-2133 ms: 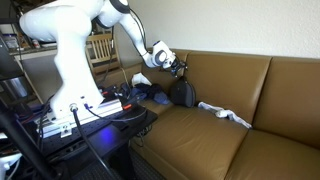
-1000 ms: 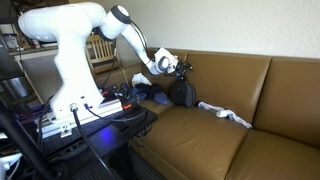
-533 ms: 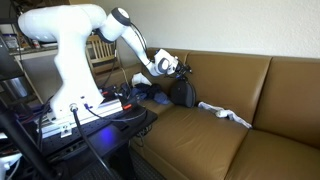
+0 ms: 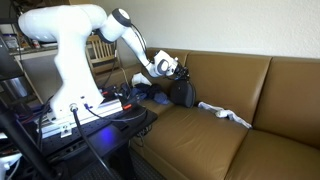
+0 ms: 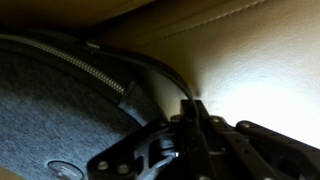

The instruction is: Move the black bag to the right then move it to the left

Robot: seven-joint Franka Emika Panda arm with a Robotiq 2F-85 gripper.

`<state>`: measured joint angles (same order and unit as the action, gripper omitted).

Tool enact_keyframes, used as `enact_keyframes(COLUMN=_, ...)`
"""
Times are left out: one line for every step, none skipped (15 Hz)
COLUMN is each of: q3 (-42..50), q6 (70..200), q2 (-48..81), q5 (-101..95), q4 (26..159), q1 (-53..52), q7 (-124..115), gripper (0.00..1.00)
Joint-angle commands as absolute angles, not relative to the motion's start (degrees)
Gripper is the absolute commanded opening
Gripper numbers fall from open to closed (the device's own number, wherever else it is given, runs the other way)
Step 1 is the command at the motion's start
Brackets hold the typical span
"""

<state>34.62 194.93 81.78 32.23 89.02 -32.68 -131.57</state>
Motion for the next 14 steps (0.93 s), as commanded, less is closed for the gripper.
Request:
enact_keyframes(q3=33.62, q6=195.87, q2=81.30, q5=32.57, q4=88.34, q1=-31.17, q7=-132.74, gripper=0.00)
enact_keyframes(q3=33.59, q6=195.85, q2=81.18, q5=32.39, q4=88.42, q1=-31.02, q7=-132.95, gripper=0.01)
enact_keyframes(q3=33.47, q6=195.88, q2=81.16, q5=32.41, q4=88.50, q1=-30.93, q7=-133.26, gripper=0.01)
enact_keyframes(q3=33.32, q6=195.82, q2=80.93, q5=32.26, q4=88.65, q1=-30.73, q7=-133.45, gripper=0.01)
enact_keyframes(q3=32.98, q6=195.77, q2=80.53, q5=32.05, q4=88.83, q1=-30.39, q7=-133.65, gripper=0.01)
enact_keyframes(q3=31.81, q6=195.56, q2=79.47, q5=31.55, q4=89.09, q1=-29.51, q7=-133.79, gripper=0.01)
enact_keyframes(q3=28.55, q6=195.73, q2=76.38, q5=29.46, q4=89.71, q1=-26.90, q7=-133.08, gripper=0.01)
enact_keyframes(q3=24.08, q6=196.59, q2=73.29, q5=30.45, q4=89.76, q1=-23.65, q7=-128.64, gripper=0.01)
enact_keyframes(q3=20.19, q6=197.80, q2=69.23, q5=29.03, q4=91.33, q1=-20.70, q7=-127.21, gripper=0.01)
enact_keyframes(q3=16.45, q6=198.50, q2=66.26, q5=28.17, q4=92.27, q1=-17.67, q7=-125.44, gripper=0.01)
enact_keyframes(q3=12.55, q6=199.56, q2=63.64, q5=27.17, q4=93.04, q1=-14.36, q7=-123.91, gripper=0.01)
enact_keyframes(q3=9.31, q6=200.37, q2=60.58, q5=22.25, q4=94.87, q1=-10.89, q7=-126.04, gripper=0.01)
enact_keyframes(q3=5.82, q6=199.55, q2=58.27, q5=24.18, q4=94.63, q1=-8.03, q7=-121.38, gripper=0.01)
enact_keyframes(q3=4.06, q6=197.90, q2=56.55, q5=23.45, q4=94.11, q1=-5.97, q7=-121.12, gripper=0.01)
